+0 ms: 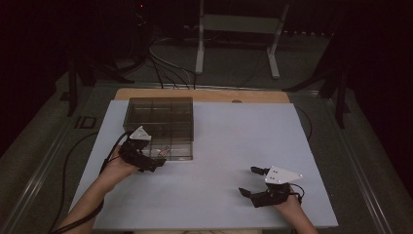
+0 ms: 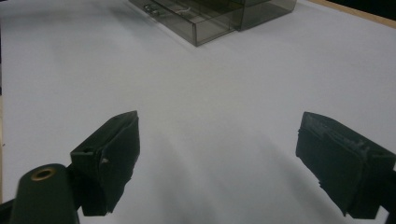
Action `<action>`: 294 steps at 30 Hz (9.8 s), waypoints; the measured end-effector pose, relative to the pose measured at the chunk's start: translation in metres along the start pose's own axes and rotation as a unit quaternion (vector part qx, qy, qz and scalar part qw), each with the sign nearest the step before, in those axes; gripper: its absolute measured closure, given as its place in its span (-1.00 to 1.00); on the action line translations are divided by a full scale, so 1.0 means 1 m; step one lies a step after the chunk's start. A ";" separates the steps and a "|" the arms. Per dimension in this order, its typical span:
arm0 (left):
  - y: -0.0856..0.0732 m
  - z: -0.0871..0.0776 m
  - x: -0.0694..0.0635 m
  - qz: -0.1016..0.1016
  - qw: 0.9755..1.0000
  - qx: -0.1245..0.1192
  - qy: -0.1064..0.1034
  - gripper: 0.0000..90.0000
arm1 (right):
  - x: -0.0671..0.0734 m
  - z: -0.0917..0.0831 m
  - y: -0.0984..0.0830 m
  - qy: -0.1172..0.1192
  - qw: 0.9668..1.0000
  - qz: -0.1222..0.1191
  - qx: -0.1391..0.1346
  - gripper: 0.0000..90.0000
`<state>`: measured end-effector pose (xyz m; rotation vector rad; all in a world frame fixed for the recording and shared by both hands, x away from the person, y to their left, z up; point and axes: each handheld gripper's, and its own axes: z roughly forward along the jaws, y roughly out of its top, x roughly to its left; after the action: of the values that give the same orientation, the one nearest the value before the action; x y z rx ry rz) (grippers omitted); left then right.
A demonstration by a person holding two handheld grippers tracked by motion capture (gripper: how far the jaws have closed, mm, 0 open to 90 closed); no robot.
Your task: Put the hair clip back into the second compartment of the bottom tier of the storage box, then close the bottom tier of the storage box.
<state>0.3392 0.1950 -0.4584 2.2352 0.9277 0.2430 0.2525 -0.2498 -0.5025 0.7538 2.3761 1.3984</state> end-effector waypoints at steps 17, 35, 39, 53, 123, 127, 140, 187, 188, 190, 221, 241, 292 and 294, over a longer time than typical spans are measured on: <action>-0.022 -0.014 -0.007 -0.005 0.999 -0.036 -0.011 -1.00 | 0.000 0.000 0.000 0.000 1.000 0.000 0.001 -0.70; -0.043 -0.019 -0.024 0.007 0.999 -0.033 -0.006 -1.00 | 0.000 0.000 0.000 0.000 1.000 0.002 0.000 -0.70; -0.049 -0.022 -0.026 0.000 0.999 -0.038 0.000 -1.00 | 0.001 0.000 0.000 0.000 1.000 0.002 0.000 -0.70; -0.071 -0.034 -0.036 -0.010 0.998 -0.064 0.013 -1.00 | 0.001 0.000 0.000 -0.002 1.000 -0.002 0.001 -0.70; -0.102 -0.034 -0.047 -0.009 0.997 -0.057 0.042 -1.00 | 0.000 0.001 0.000 -0.004 1.000 -0.006 0.007 -0.70; -0.099 -0.035 -0.050 -0.008 0.998 -0.057 0.040 -1.00 | 0.000 0.001 0.000 -0.004 1.000 -0.006 0.008 -0.70; -0.084 -0.041 -0.055 -0.004 0.996 -0.080 0.040 -1.00 | 0.001 0.001 0.000 -0.003 1.000 -0.005 0.007 -0.70; -0.054 -0.011 -0.038 -0.028 0.994 -0.061 0.091 -1.00 | 0.001 0.001 0.000 -0.005 1.000 -0.009 0.010 -0.70; -0.055 -0.011 -0.037 -0.032 0.994 -0.063 0.089 -1.00 | 0.001 0.002 0.000 -0.004 1.000 -0.009 0.010 -0.70; -0.056 -0.010 -0.034 -0.046 0.994 -0.063 0.076 -1.00 | 0.001 0.002 0.000 -0.004 1.000 -0.009 0.010 -0.70; -0.067 0.003 -0.030 -0.097 0.989 -0.034 0.107 -0.59 | 0.001 0.002 -0.001 -0.002 1.000 -0.010 0.013 -0.70; -0.065 0.006 -0.037 -0.053 0.989 -0.016 0.138 0.35 | 0.001 0.003 -0.001 -0.002 1.000 -0.010 0.014 -0.70; -0.057 0.021 -0.027 -0.024 0.992 -0.005 0.125 0.99 | 0.001 0.003 -0.001 -0.002 1.000 -0.012 0.015 -0.70; -0.055 0.023 -0.026 -0.025 0.992 -0.005 0.127 0.99 | 0.001 0.003 -0.001 -0.002 1.000 -0.011 0.015 -0.70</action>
<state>0.2991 0.1930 -0.5096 2.2019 1.1098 0.5170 0.2525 -0.2473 -0.5044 0.7340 2.3999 1.3551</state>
